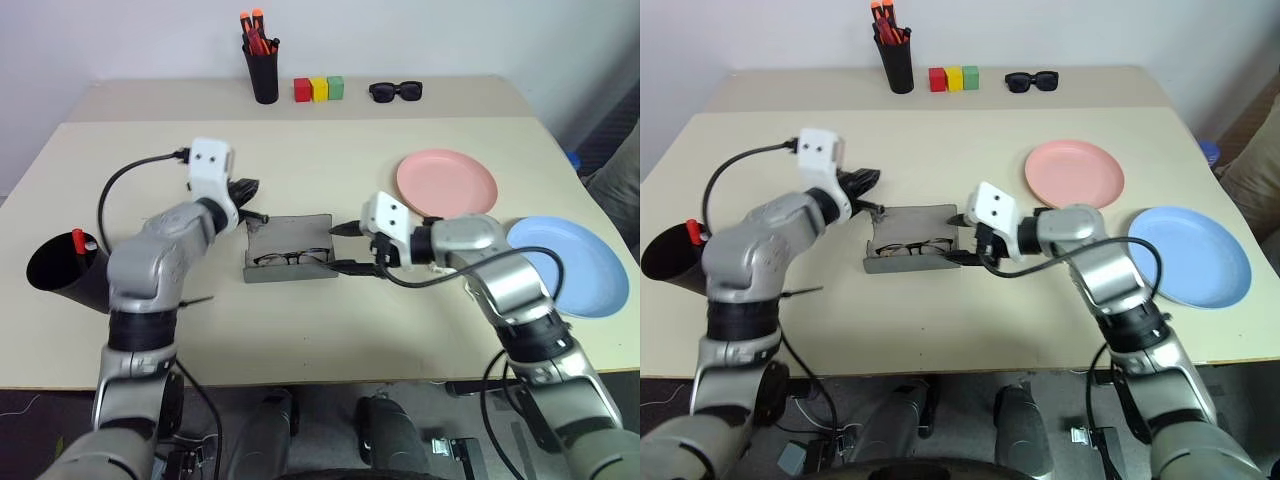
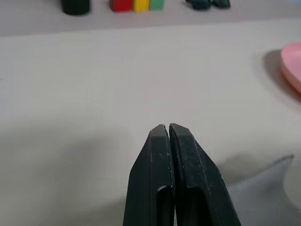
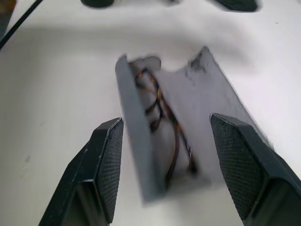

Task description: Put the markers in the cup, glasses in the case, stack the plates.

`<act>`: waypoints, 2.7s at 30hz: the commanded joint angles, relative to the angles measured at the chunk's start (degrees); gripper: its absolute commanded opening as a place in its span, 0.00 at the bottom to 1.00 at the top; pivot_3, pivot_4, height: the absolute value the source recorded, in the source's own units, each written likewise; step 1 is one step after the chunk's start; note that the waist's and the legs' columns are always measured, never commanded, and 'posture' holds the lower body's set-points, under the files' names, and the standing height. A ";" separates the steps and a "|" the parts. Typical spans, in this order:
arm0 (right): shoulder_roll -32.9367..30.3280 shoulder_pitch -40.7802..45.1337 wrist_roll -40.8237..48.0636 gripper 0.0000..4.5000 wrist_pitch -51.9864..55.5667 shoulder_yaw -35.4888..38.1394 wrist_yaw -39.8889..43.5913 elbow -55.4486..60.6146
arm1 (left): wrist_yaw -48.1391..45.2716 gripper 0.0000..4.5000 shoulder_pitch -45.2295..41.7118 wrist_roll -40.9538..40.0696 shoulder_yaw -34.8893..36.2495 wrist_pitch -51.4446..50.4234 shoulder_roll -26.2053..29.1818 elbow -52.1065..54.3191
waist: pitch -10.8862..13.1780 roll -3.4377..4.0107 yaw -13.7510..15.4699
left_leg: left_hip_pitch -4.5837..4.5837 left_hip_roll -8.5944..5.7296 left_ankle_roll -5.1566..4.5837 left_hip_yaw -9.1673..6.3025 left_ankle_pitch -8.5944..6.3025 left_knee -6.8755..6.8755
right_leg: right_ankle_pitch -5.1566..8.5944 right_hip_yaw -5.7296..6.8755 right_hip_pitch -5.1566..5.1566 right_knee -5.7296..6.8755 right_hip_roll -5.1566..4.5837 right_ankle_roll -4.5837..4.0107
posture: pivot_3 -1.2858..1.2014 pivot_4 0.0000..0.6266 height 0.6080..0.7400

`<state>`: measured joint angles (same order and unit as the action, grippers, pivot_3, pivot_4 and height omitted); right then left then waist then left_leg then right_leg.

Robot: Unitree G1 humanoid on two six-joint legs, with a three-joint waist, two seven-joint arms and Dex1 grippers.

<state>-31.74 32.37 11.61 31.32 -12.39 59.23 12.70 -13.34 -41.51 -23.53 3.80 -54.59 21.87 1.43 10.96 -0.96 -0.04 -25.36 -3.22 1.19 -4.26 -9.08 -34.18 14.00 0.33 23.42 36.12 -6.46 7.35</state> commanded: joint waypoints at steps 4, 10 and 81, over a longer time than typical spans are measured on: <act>-4.05 -7.29 2.81 0.66 4.14 5.92 -4.20 11.79 | -9.73 0.01 -10.65 4.09 -6.84 -2.15 3.45 -18.51 | 0.01 -0.01 -0.69 | 0.00 0.01 0.00 -0.03 0.00 0.01 | 0.01 0.01 0.00 0.02 0.01 0.01 | 0.52 0.24 1.00; -7.02 -12.10 5.10 0.66 3.61 11.36 -6.10 16.67 | -18.34 0.01 -13.72 7.42 -11.76 -0.26 6.16 -26.56 | 0.02 -0.02 -0.63 | -0.01 0.03 -0.01 -0.04 0.00 0.02 | 0.01 0.01 0.00 -0.01 -0.02 0.01 | 0.52 0.24 1.00; -29.13 -28.93 -8.56 0.00 -6.71 35.81 -5.00 2.46 | -34.01 0.00 25.34 -6.20 -11.47 25.52 5.81 25.72 | 0.00 0.21 0.49 | 0.06 0.15 -0.17 0.23 -0.07 -0.10 | 0.18 -0.09 -0.21 -0.15 -0.23 -0.23 | 0.52 0.24 1.00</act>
<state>-59.55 4.01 2.35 23.58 19.09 53.87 11.70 -46.22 -15.16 -30.31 -7.10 -31.11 27.93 26.81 10.97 -0.75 0.45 -25.28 -3.07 1.02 -3.91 -9.15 -34.28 14.18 0.19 23.25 35.97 -6.70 7.12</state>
